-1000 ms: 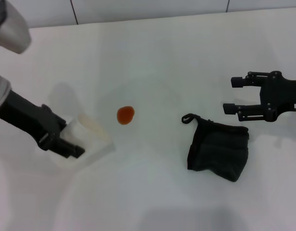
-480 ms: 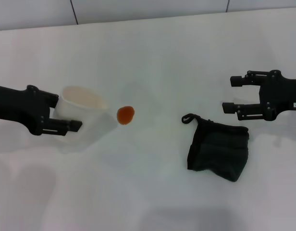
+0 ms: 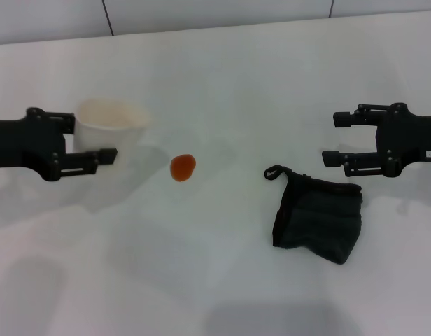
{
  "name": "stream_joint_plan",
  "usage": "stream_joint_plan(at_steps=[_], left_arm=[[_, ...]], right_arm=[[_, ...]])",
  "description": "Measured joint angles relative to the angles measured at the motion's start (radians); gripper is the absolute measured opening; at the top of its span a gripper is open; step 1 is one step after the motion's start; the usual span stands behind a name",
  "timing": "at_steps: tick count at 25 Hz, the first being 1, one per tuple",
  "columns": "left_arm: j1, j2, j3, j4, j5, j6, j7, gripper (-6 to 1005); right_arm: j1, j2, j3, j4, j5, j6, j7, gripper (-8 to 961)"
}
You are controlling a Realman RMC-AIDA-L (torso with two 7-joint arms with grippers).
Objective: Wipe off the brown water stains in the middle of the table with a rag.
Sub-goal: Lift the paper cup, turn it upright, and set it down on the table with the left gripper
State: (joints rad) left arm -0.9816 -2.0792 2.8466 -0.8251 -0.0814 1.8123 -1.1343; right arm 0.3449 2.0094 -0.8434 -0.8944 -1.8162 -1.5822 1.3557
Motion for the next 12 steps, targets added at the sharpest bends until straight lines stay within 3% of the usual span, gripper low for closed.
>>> stream_joint_plan(at_steps=[8,12], left_arm=[[0.075,0.001,-0.001,0.004,-0.147,-0.025,0.057,549],[0.103,0.003,-0.001,0.063,-0.182,-0.076,0.086,549]], right_arm=[[-0.002,0.000,-0.009,0.003,0.000,-0.002,-0.004,776],[-0.002,0.000,-0.013,0.003,0.000,-0.001,-0.005,776]])
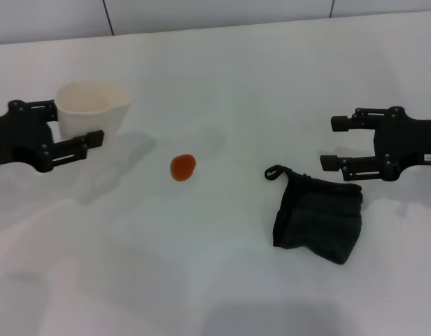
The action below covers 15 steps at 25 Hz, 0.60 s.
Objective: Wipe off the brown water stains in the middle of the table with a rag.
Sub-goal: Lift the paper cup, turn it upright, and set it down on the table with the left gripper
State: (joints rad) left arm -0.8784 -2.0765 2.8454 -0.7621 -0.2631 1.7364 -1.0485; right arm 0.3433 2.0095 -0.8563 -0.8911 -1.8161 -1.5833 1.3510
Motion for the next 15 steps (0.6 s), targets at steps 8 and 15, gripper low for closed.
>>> stream_joint_plan(at_steps=[8,15], left_arm=[[0.018,0.003,0.000,0.156,-0.051,-0.162,0.048,550],[0.017,0.007,0.000,0.268,-0.066,-0.283,0.063,550]], right_arm=[[-0.001,0.000,-0.004,0.000,-0.001,-0.002,-0.003,776],[-0.003,0.000,-0.012,0.000,-0.001,-0.002,-0.008,777]])
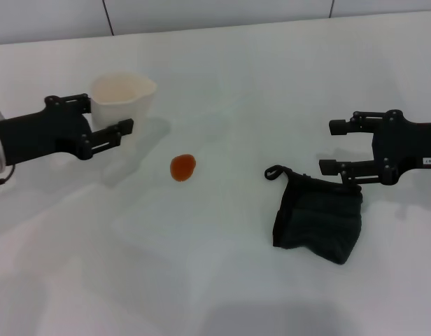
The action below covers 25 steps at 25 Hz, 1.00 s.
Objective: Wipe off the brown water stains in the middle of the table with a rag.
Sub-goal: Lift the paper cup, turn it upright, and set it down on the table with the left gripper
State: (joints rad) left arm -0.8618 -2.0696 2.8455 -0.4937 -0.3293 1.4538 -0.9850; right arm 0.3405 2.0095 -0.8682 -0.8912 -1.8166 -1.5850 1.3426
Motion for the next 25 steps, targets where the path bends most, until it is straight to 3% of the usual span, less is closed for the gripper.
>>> stream_joint_plan(at_steps=[13,19,25], left_arm=[[0.003,0.000,0.000,0.134,0.004,-0.201,0.013,550],[-0.002,-0.002,0.000,0.182,0.006,-0.255,0.015,683],[-0.002,-0.004,0.000,0.229,0.007,-0.317,0.030,684]], right_arm=[[0.003,0.000,-0.012,0.000,0.000,0.004,-0.002,777],[0.005,0.000,-0.012,0.000,0.001,0.004,-0.002,777],[0.005,0.000,-0.012,0.000,0.001,0.006,-0.005,777]])
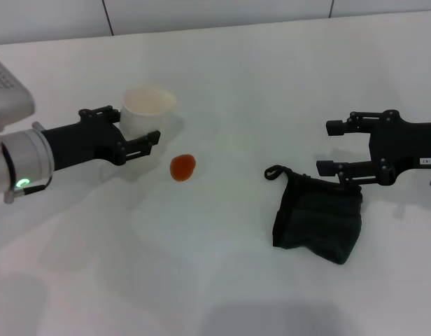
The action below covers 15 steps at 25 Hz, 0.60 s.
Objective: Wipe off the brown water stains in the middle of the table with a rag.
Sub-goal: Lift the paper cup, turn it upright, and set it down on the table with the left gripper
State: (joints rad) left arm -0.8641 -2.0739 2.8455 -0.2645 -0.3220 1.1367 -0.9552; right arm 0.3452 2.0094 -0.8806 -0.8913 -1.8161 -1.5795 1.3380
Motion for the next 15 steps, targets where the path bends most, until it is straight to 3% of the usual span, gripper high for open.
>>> stream_joint_plan(at_steps=[15], left_arm=[[0.011,-0.004,-0.002,0.066,-0.009,-0.082,0.058,685]], right_arm=[[0.001,0.000,0.000,0.000,-0.001,0.001,0.000,776]])
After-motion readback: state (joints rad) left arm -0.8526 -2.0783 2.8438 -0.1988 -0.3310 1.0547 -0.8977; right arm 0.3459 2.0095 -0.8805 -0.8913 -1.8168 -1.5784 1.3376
